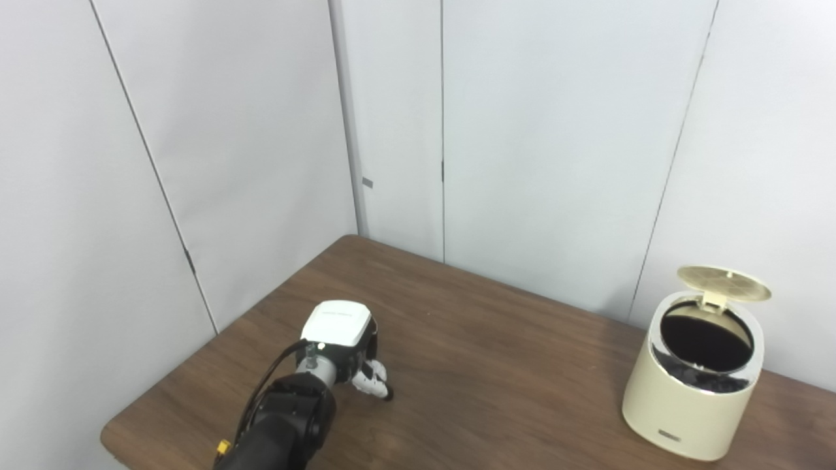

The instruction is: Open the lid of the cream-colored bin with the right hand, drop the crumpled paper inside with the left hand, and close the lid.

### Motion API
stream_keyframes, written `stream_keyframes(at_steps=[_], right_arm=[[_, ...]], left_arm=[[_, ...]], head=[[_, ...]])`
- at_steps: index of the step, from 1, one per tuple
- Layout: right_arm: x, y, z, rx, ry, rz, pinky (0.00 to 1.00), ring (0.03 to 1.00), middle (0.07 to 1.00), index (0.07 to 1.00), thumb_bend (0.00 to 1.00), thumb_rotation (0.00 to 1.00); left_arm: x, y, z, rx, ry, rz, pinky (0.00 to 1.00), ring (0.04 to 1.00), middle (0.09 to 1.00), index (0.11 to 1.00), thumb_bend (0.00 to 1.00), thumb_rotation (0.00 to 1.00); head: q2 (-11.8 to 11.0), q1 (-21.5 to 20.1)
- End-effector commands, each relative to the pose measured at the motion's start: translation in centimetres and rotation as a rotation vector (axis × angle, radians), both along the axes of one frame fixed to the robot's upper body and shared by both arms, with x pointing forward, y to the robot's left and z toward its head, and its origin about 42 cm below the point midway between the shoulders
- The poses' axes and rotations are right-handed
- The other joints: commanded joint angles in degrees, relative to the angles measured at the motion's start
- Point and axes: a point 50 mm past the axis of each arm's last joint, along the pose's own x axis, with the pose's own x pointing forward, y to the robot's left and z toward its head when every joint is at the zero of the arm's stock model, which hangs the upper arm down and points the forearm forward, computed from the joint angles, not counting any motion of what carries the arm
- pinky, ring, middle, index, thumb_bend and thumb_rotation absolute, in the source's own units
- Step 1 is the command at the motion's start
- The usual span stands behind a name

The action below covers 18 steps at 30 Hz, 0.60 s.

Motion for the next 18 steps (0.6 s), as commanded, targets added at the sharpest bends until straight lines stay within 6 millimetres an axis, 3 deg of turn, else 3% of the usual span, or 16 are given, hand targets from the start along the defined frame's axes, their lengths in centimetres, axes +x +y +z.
stream_keyframes(at_steps=[1, 18], right_arm=[[0.49, -0.35, 2.60, -0.020, -0.095, 0.009, 0.64, 0.878, 1.000, 1.000, 0.96, 0.85], [0.56, -0.32, 2.73, -0.011, -0.108, 0.011, 0.64, 0.871, 1.000, 1.000, 0.96, 0.84]], left_arm=[[-0.71, -0.29, -3.30, -0.018, 0.135, -0.003, 0.35, 0.330, 0.474, 0.488, 0.53, 0.00], [-0.50, -0.61, -2.79, 0.034, 0.187, 0.014, 0.39, 0.352, 0.475, 0.488, 0.53, 0.00]], head=[[0.08, 0.06], [0.53, 0.05]])
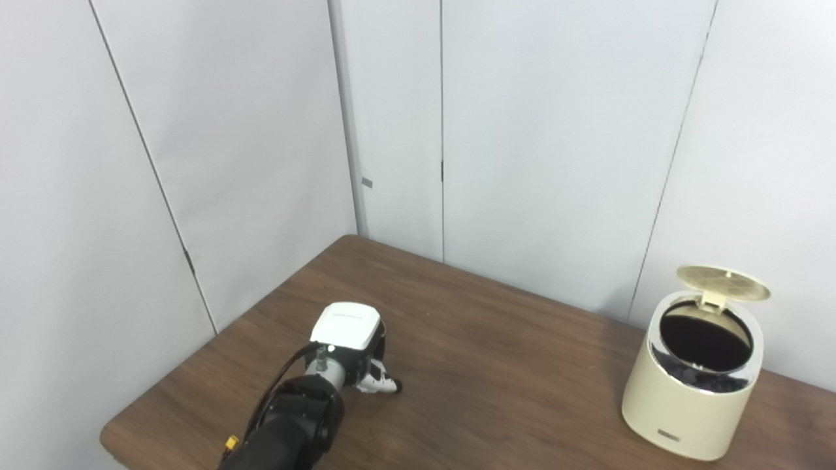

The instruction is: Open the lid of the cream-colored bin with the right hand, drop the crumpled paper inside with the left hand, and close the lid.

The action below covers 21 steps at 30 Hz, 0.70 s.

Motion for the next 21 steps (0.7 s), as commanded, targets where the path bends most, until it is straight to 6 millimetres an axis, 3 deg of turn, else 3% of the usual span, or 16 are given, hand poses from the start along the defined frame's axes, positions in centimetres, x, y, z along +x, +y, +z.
stream_keyframes(at_steps=[1, 4, 10, 12, 17, 21], right_arm=[[0.6, -0.2, 2.6, -0.012, -0.104, 0.012, 0.64, 0.870, 1.000, 1.000, 0.96, 0.84], [0.6, -0.2, 2.7, -0.010, -0.101, 0.010, 0.64, 0.873, 1.000, 1.000, 0.96, 0.83], [0.8, -0.2, 2.8, -0.004, -0.103, 0.011, 0.64, 0.865, 1.000, 1.000, 0.95, 0.82], [0.9, -0.1, 2.7, -0.003, -0.103, 0.011, 0.64, 0.864, 1.000, 0.999, 0.94, 0.81], [1.0, 0.1, 2.7, -0.012, -0.099, 0.012, 0.67, 0.890, 1.000, 1.000, 0.95, 0.82], [1.0, 0.2, 2.8, -0.009, -0.101, 0.015, 0.69, 0.893, 1.000, 1.000, 0.92, 0.81]], left_arm=[[-0.8, 0.1, -2.3, 0.008, 0.153, 0.030, 0.39, 0.353, 0.475, 0.489, 0.53, 0.00], [-0.6, 0.1, -2.0, 0.017, 0.191, 0.054, 0.38, 0.350, 0.476, 0.487, 0.53, 0.00], [-0.4, -0.3, -0.8, 0.041, 0.260, 0.091, 0.53, 0.475, 0.467, 0.490, 0.53, 0.00], [-0.4, -0.4, -0.3, 0.047, 0.276, 0.103, 0.61, 0.543, 0.514, 0.480, 0.52, 0.00], [-0.1, -0.6, 1.1, 0.077, 0.304, 0.126, 0.66, 0.592, 0.545, 0.465, 0.51, 0.00], [-0.1, -0.8, 2.5, 0.071, 0.267, 0.117, 0.52, 0.471, 0.469, 0.486, 0.53, 0.00]], head=[[0.00, 0.05], [0.19, 0.18], [0.36, 0.22], [0.33, 0.37], [0.34, 0.62], [0.34, 0.62]])
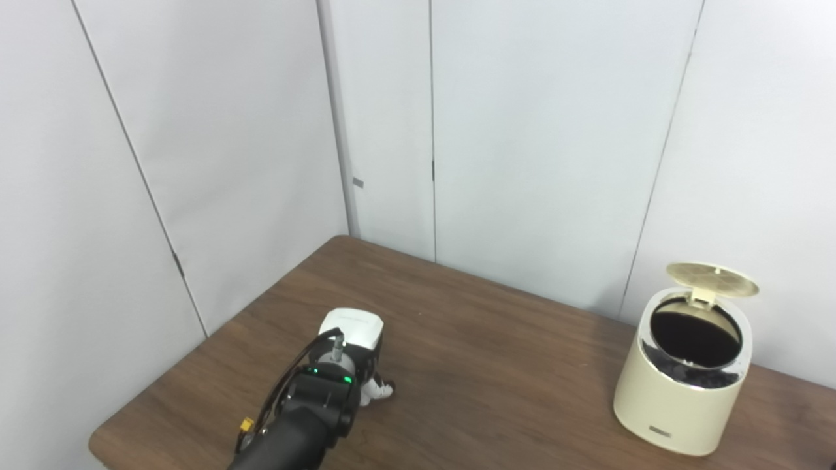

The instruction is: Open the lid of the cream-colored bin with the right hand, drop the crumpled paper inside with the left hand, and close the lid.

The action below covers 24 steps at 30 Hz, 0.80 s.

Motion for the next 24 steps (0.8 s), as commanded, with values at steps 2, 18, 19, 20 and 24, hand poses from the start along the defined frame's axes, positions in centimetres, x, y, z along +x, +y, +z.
stream_keyframes(at_steps=[2, 18, 19, 20, 24], right_arm=[[0.6, -0.1, 2.2, -0.003, -0.083, 0.009, 0.69, 0.889, 0.998, 1.000, 0.91, 0.80], [0.5, 0.0, 2.0, -0.016, -0.073, 0.003, 0.67, 0.887, 1.000, 1.000, 0.95, 0.82], [0.5, 0.1, 2.0, -0.017, -0.072, 0.005, 0.67, 0.890, 1.000, 1.000, 0.94, 0.82], [0.5, 0.1, 1.9, -0.017, -0.073, 0.006, 0.67, 0.890, 1.000, 1.000, 0.93, 0.82], [0.4, 0.2, 1.9, -0.019, -0.076, 0.010, 0.67, 0.889, 1.000, 1.000, 0.92, 0.81]], left_arm=[[-0.4, 0.7, 0.7, 0.034, 0.023, 0.013, 0.48, 0.438, 0.467, 0.487, 0.53, 0.00], [-1.1, -0.1, 4.2, 0.045, -0.116, -0.082, 0.41, 0.388, 0.478, 0.487, 0.53, 0.00], [-1.1, -0.1, 4.4, 0.042, -0.130, -0.087, 0.43, 0.396, 0.478, 0.486, 0.53, 0.00], [-1.1, -0.1, 4.5, 0.040, -0.140, -0.091, 0.43, 0.392, 0.478, 0.486, 0.53, 0.00], [-1.2, -0.2, 5.0, 0.025, -0.180, -0.108, 0.42, 0.388, 0.478, 0.487, 0.53, 0.00]], head=[[0.08, 0.00], [0.50, 0.34], [0.50, 0.34], [0.50, 0.34], [0.62, 0.38]])
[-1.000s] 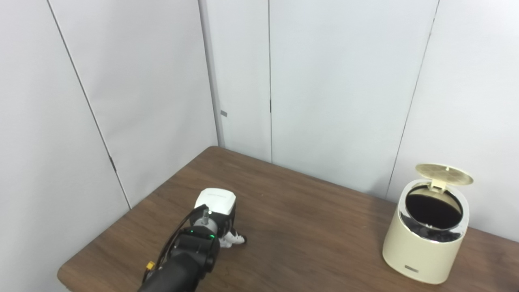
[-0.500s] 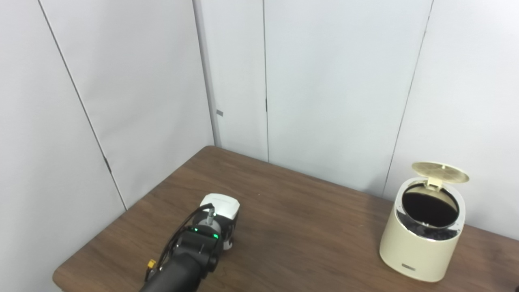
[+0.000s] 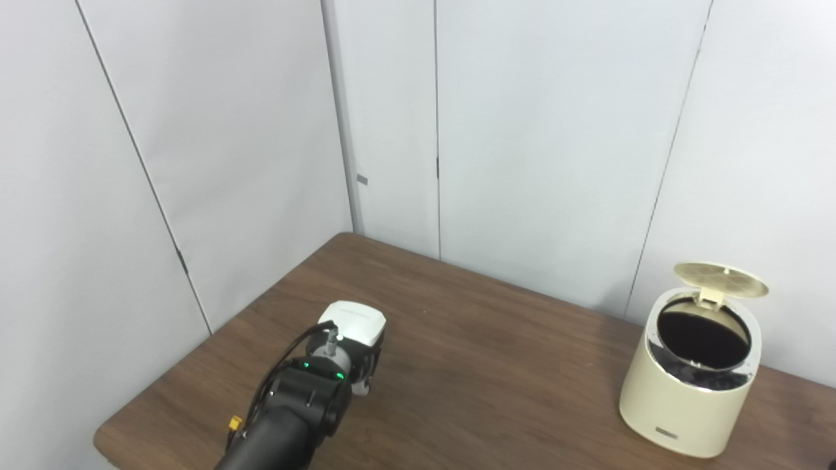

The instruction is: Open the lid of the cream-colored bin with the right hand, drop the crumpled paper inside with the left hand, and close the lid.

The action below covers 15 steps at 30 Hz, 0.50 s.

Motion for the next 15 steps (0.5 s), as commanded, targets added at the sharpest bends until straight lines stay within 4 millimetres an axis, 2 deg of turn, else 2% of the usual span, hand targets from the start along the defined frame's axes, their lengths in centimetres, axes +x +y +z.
stream_keyframes(at_steps=[1, 2, 5, 8, 11, 13, 14, 15], right_arm=[[0.4, 0.0, 2.0, -0.012, -0.082, 0.014, 0.67, 0.888, 1.000, 1.000, 0.91, 0.81], [0.4, 0.1, 2.0, -0.012, -0.081, 0.014, 0.67, 0.884, 1.000, 1.000, 0.91, 0.81], [0.4, 0.1, 1.9, -0.011, -0.089, 0.020, 0.65, 0.874, 1.000, 1.000, 0.90, 0.80], [0.4, 0.2, 1.9, -0.009, -0.092, 0.025, 0.64, 0.868, 1.000, 1.000, 0.88, 0.79], [0.4, 0.4, 2.0, -0.011, -0.088, 0.025, 0.63, 0.865, 1.000, 1.000, 0.86, 0.78], [0.4, 0.4, 2.1, -0.008, -0.086, 0.027, 0.63, 0.864, 1.000, 1.000, 0.86, 0.77], [0.4, 0.4, 2.1, -0.009, -0.088, 0.028, 0.62, 0.860, 1.000, 1.000, 0.85, 0.76], [0.5, 0.4, 2.0, -0.009, -0.090, 0.030, 0.62, 0.858, 1.000, 1.000, 0.85, 0.76]], left_arm=[[0.0, 0.0, 2.2, 0.028, -0.112, -0.028, 0.43, 0.395, 0.442, 0.494, 0.52, 0.00], [0.0, 0.0, 2.3, 0.026, -0.123, -0.034, 0.42, 0.395, 0.418, 0.499, 0.52, 0.00], [-0.1, 0.0, 2.4, 0.026, -0.143, -0.048, 0.41, 0.366, 0.469, 0.488, 0.53, 0.00], [-0.5, -0.1, 2.5, 0.017, -0.187, -0.076, 0.37, 0.324, 0.472, 0.486, 0.53, 0.00], [-0.8, 0.1, 2.7, 0.015, -0.205, -0.088, 0.36, 0.331, 0.472, 0.487, 0.53, 0.00], [-1.3, 0.2, 3.3, -0.003, -0.196, -0.075, 0.49, 0.428, 0.453, 0.497, 0.53, 0.00], [-1.6, 0.3, 3.7, -0.002, -0.182, -0.073, 0.60, 0.537, 0.469, 0.501, 0.52, 0.00], [-1.8, 0.2, 4.1, 0.002, -0.163, -0.069, 0.66, 0.599, 0.481, 0.500, 0.52, 0.00]], head=[[0.03, 0.06], [0.02, 0.02], [-0.02, -0.07], [-0.02, -0.07], [-0.02, -0.07], [0.12, 0.25], [0.14, 0.40], [0.14, 0.40]])
